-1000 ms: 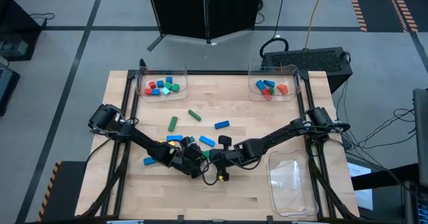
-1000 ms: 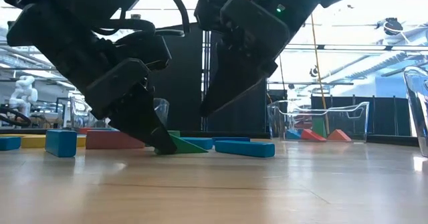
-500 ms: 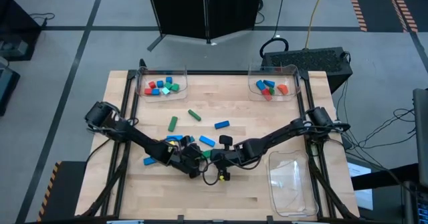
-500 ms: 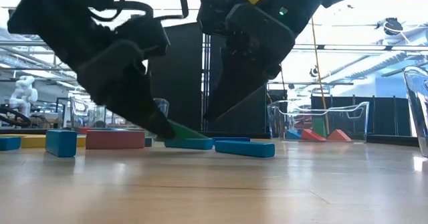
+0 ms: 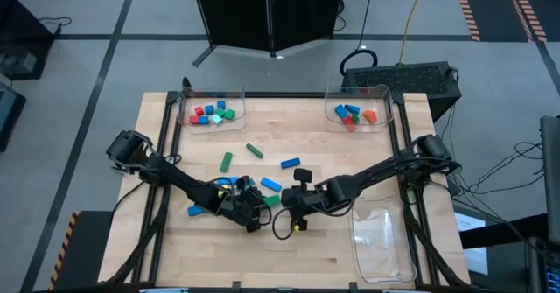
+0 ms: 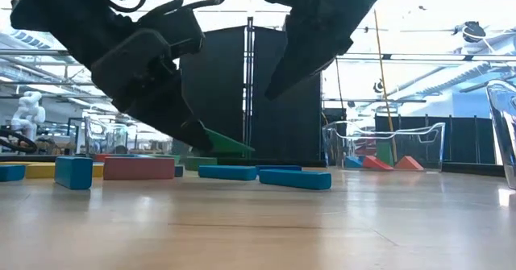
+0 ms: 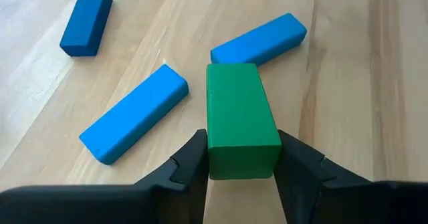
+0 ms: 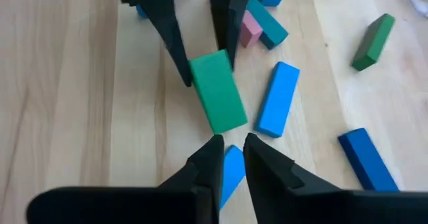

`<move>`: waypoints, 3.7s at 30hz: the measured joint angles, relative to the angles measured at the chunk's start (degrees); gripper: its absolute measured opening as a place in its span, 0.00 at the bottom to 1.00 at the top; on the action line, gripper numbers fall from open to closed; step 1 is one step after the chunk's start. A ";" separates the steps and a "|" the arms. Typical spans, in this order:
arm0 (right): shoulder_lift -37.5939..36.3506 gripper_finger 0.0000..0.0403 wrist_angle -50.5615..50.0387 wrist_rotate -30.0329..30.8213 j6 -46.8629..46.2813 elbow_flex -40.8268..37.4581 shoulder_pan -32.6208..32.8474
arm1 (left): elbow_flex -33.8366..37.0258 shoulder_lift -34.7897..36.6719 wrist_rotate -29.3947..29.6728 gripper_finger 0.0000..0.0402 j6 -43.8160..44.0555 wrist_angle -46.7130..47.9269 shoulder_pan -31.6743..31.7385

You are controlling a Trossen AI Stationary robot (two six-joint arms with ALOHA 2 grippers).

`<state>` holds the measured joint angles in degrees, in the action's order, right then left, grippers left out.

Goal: Sort blocks by size
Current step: Put the green triangular block into the top right transparent bin

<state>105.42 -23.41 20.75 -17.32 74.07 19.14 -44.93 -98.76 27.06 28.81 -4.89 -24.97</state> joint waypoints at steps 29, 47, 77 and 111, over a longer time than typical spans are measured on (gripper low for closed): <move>-0.72 0.65 2.31 -3.11 2.98 -0.01 0.11 | -0.09 -0.02 -2.58 0.33 -14.72 -9.02 0.00; 2.00 0.61 5.21 -7.15 4.70 -0.01 -0.44 | -0.13 -0.02 -2.83 0.33 -17.67 -14.32 0.00; 1.76 0.33 -1.36 -6.78 -0.46 -0.01 -2.45 | -0.17 0.00 0.87 0.57 -14.11 -13.10 -0.07; -17.26 0.34 -30.32 -1.58 1.25 -0.01 -34.73 | 8.71 17.19 17.35 0.65 -3.07 3.73 -4.57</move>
<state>88.16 -53.74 19.16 -16.07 74.06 -15.60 -36.22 -81.57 44.40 25.74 -1.16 -29.54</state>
